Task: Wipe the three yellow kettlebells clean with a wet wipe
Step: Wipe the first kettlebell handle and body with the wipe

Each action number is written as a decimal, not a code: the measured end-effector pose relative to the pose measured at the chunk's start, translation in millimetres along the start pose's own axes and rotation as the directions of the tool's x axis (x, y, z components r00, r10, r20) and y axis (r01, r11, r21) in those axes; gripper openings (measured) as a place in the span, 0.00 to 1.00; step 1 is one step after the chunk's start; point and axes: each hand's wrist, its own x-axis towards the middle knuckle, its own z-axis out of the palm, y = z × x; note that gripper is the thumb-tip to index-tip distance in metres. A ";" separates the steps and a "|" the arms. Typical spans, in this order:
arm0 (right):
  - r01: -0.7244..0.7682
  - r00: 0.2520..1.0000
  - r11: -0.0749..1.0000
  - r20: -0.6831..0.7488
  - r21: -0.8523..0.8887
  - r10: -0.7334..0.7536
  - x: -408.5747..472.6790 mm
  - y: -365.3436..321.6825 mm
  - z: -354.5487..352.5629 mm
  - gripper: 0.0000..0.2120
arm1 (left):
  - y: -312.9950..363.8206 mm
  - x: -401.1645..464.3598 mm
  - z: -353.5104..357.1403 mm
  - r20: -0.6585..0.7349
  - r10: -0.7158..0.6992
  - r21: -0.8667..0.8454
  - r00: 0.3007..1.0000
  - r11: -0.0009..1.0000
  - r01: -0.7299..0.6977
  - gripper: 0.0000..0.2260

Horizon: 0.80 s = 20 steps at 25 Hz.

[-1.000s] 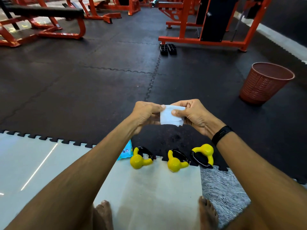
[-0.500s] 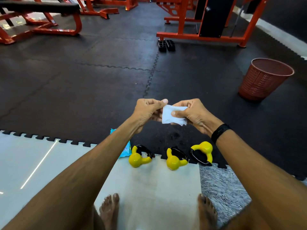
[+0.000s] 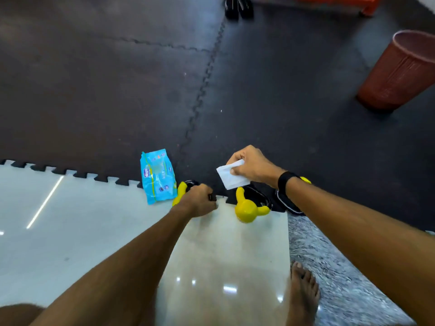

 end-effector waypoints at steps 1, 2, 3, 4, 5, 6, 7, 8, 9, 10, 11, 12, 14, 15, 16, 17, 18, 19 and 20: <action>-0.004 1.000 1.000 0.012 -0.004 0.004 12.3 12.9 9.4 0.08 | -8.8 11.4 15.8 -0.002 -0.017 0.070 1.000 0.997 0.018 0.14; -0.011 1.000 1.000 0.019 -0.011 0.011 23.5 25.6 19.4 0.08 | -15.6 21.3 28.7 0.002 -0.035 0.155 0.999 0.987 0.035 0.17; -0.020 1.000 1.000 0.021 -0.016 0.021 33.5 37.4 29.7 0.08 | -21.3 32.1 40.0 0.039 -0.060 0.232 0.997 0.971 0.050 0.20; -0.023 1.000 1.000 0.019 -0.022 0.023 43.0 46.9 39.4 0.08 | -24.3 41.6 49.5 0.072 -0.075 0.294 0.995 0.954 0.051 0.24; -0.019 0.999 0.999 0.026 -0.031 0.020 51.2 54.7 49.2 0.08 | -26.0 50.9 59.3 0.079 -0.082 0.334 0.993 0.941 0.051 0.28; -0.008 0.999 0.999 0.049 -0.044 0.010 57.4 60.0 59.0 0.09 | -25.2 56.4 65.9 0.055 -0.091 0.353 0.994 0.933 0.065 0.32; -0.003 0.997 0.999 0.072 -0.046 0.006 61.9 63.5 68.3 0.09 | -24.5 61.1 71.2 0.018 -0.105 0.349 0.994 0.933 0.093 0.35; -0.014 0.995 0.999 0.094 -0.040 0.018 65.2 68.1 77.9 0.10 | -23.2 63.5 77.0 -0.011 -0.125 0.334 0.992 0.935 0.121 0.37; -0.026 0.993 0.999 0.113 -0.036 0.030 66.2 71.8 86.1 0.10 | -23.1 63.5 81.7 -0.037 -0.128 0.331 0.991 0.934 0.133 0.38; -0.034 0.992 0.999 0.123 -0.039 0.038 65.0 75.7 93.0 0.10 | -24.9 60.2 84.9 -0.071 -0.118 0.356 0.991 0.924 0.135 0.39; -0.041 0.991 0.998 0.128 -0.047 0.046 62.4 79.5 97.0 0.10 | -29.1 56.4 87.7 -0.098 -0.097 0.396 0.990 0.909 0.128 0.40; -0.047 0.990 0.997 0.132 -0.063 0.055 58.1 82.6 98.8 0.10 | -34.1 50.4 90.0 -0.100 -0.071 0.440 0.992 0.892 0.108 0.40; -0.053 0.989 0.994 0.130 -0.095 0.065 47.8 84.7 95.9 0.09 | -42.8 35.4 96.4 -0.070 0.019 0.525 0.997 0.851 0.020 0.41; -0.053 0.990 0.994 0.125 -0.095 0.065 44.3 83.8 93.2 0.09 | -46.8 30.0 98.8 -0.073 0.056 0.526 0.996 0.850 -0.009 0.40; -0.055 0.992 0.995 0.112 -0.081 0.064 42.1 82.1 90.2 0.09 | -48.0 26.5 96.0 -0.110 0.070 0.495 0.991 0.869 -0.007 0.39; -0.059 0.994 0.996 0.089 -0.061 0.064 39.4 79.6 86.0 0.10 | -48.3 27.3 89.3 -0.170 0.055 0.419 0.984 0.908 0.021 0.37; -0.066 0.995 0.997 0.068 -0.038 0.069 36.7 77.0 82.5 0.10 | -46.5 28.6 77.4 -0.241 0.005 0.301 0.971 0.951 0.070 0.31; -0.069 0.996 0.997 0.054 -0.019 0.070 34.2 74.6 79.7 0.10 | -47.1 30.5 64.0 -0.306 -0.075 0.162 0.949 0.978 0.129 0.23; -0.066 0.997 0.998 0.044 -0.003 0.066 31.5 73.3 78.8 0.10 | -50.5 30.1 51.9 -0.328 -0.168 0.002 0.930 0.984 0.179 0.13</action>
